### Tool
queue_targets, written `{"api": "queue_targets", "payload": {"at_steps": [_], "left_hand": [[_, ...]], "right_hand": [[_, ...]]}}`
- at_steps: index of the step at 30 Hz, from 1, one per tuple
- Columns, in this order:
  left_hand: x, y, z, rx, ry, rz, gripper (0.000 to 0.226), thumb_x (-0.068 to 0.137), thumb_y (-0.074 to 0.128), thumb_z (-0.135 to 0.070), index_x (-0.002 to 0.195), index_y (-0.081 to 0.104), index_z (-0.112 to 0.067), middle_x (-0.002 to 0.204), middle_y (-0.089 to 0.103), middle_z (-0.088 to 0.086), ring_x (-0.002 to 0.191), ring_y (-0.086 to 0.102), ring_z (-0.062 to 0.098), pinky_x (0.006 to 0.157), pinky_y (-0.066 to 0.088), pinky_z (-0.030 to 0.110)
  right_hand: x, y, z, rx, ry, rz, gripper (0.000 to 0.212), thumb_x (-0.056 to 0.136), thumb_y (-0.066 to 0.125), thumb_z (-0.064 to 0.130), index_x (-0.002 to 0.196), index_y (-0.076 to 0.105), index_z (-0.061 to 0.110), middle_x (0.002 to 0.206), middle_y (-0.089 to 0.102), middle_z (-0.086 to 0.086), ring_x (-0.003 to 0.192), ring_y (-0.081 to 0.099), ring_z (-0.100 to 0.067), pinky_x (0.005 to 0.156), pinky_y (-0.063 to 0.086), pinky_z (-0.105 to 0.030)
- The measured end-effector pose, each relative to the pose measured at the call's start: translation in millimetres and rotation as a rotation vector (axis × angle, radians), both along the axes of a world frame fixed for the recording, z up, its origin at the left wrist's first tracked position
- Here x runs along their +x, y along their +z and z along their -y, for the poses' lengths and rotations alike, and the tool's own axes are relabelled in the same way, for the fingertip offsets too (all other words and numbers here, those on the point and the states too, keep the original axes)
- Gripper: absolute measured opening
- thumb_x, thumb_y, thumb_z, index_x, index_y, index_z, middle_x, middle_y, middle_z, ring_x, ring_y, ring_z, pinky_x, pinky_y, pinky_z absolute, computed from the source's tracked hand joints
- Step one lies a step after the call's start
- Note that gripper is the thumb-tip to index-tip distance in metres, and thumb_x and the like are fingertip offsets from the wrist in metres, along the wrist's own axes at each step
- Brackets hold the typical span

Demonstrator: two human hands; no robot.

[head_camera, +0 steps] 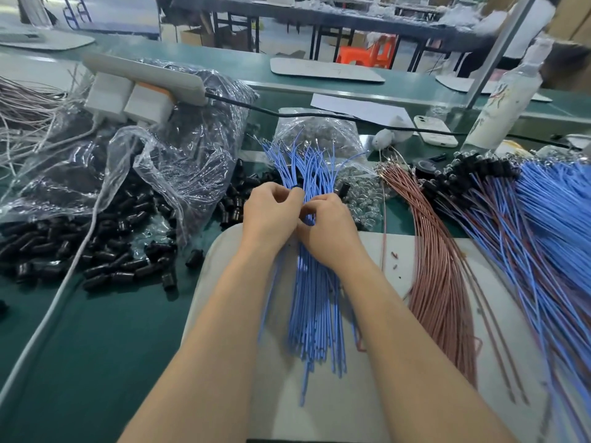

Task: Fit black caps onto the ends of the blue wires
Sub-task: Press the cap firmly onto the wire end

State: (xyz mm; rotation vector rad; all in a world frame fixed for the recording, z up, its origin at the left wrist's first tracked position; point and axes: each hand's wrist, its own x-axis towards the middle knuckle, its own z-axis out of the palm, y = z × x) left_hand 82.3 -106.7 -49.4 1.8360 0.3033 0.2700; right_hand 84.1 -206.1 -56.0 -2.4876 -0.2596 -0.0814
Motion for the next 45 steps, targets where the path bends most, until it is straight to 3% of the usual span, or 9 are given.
{"api": "queue_targets", "payload": {"at_steps": [4, 6, 9, 12, 18, 24, 28, 33, 45], "left_hand": [[-4.8, 7.4, 3.6, -0.368, -0.086, 0.046, 0.013, 0.087, 0.056, -0.011, 0.075, 0.061, -0.011, 0.075, 0.068, 0.007, 0.063, 0.058, 0.018, 0.062, 0.048, 0.030], [-5.7, 10.1, 2.2, -0.370, -0.069, 0.113, 0.009, 0.089, 0.059, -0.012, 0.081, 0.061, -0.015, 0.089, 0.071, 0.007, 0.070, 0.060, 0.009, 0.067, 0.049, 0.021], [-6.4, 9.4, 4.5, -0.289, -0.083, 0.147, 0.005, 0.092, 0.060, -0.018, 0.090, 0.057, -0.021, 0.101, 0.069, 0.006, 0.088, 0.063, 0.013, 0.083, 0.050, 0.028], [-8.4, 7.7, 15.9, -0.351, -0.201, 0.082, 0.005, 0.098, 0.050, -0.019, 0.093, 0.050, -0.021, 0.101, 0.068, 0.001, 0.085, 0.067, 0.011, 0.082, 0.052, 0.030], [-12.7, 2.4, 28.2, -0.261, -0.362, 0.072, 0.008, 0.099, 0.046, -0.018, 0.092, 0.046, -0.022, 0.074, 0.069, -0.009, 0.047, 0.048, 0.000, 0.058, 0.045, 0.023], [-10.9, 0.2, 29.6, -0.117, -0.244, 0.175, 0.016, 0.096, 0.052, -0.020, 0.085, 0.045, -0.029, 0.081, 0.062, -0.006, 0.068, 0.057, 0.004, 0.069, 0.045, 0.023], [-7.9, -3.4, 22.3, -0.027, -0.094, 0.242, 0.011, 0.092, 0.061, -0.021, 0.090, 0.050, -0.024, 0.088, 0.056, -0.015, 0.078, 0.054, -0.003, 0.066, 0.042, 0.006], [-8.2, -4.6, 19.4, -0.029, -0.033, 0.322, 0.015, 0.090, 0.062, -0.008, 0.096, 0.052, -0.019, 0.083, 0.057, -0.012, 0.073, 0.054, -0.002, 0.068, 0.042, 0.003], [-7.8, -4.6, 20.9, 0.058, -0.037, 0.350, 0.022, 0.088, 0.056, 0.002, 0.094, 0.053, -0.020, 0.088, 0.057, -0.015, 0.082, 0.056, -0.002, 0.076, 0.044, 0.005]], "right_hand": [[-0.7, 5.4, 3.2, 0.148, -0.052, 0.031, 0.020, 0.090, 0.064, 0.027, 0.096, 0.071, 0.009, 0.097, 0.058, -0.001, 0.086, 0.052, -0.016, 0.070, 0.033, -0.023], [-1.0, 14.5, 11.1, 0.273, -0.058, 0.042, 0.020, 0.091, 0.063, 0.029, 0.089, 0.072, 0.011, 0.081, 0.063, 0.003, 0.067, 0.051, -0.009, 0.060, 0.034, -0.021], [-3.5, 32.7, 37.0, 0.723, -0.173, 0.101, 0.016, 0.095, 0.056, 0.027, 0.087, 0.066, 0.017, 0.070, 0.067, 0.004, 0.048, 0.052, 0.001, 0.049, 0.043, -0.018], [-4.9, 42.9, 59.7, 1.152, -0.316, 0.199, 0.018, 0.098, 0.051, 0.022, 0.086, 0.061, 0.013, 0.060, 0.066, 0.002, 0.045, 0.057, -0.004, 0.045, 0.046, -0.016], [-2.7, 31.2, 57.4, 1.467, -0.299, 0.112, 0.013, 0.099, 0.047, 0.011, 0.092, 0.059, 0.010, 0.075, 0.065, -0.006, 0.060, 0.064, -0.010, 0.058, 0.053, -0.019], [-3.3, 20.1, 33.4, 1.043, -0.149, 0.037, 0.013, 0.095, 0.052, 0.005, 0.089, 0.062, 0.012, 0.077, 0.067, -0.002, 0.066, 0.065, -0.011, 0.061, 0.053, -0.023], [-3.2, 25.7, 44.8, 1.170, -0.282, 0.194, 0.016, 0.097, 0.050, 0.010, 0.086, 0.059, 0.018, 0.070, 0.067, 0.001, 0.060, 0.064, -0.009, 0.056, 0.052, -0.021], [-6.4, 27.6, 49.5, 1.234, -0.314, 0.286, 0.014, 0.099, 0.048, 0.014, 0.089, 0.056, 0.018, 0.074, 0.068, -0.002, 0.062, 0.066, -0.012, 0.058, 0.052, -0.023], [-13.3, 28.6, 36.1, 0.902, -0.201, 0.490, 0.016, 0.098, 0.049, 0.016, 0.085, 0.054, 0.024, 0.072, 0.065, 0.007, 0.067, 0.066, -0.012, 0.063, 0.053, -0.026]]}}
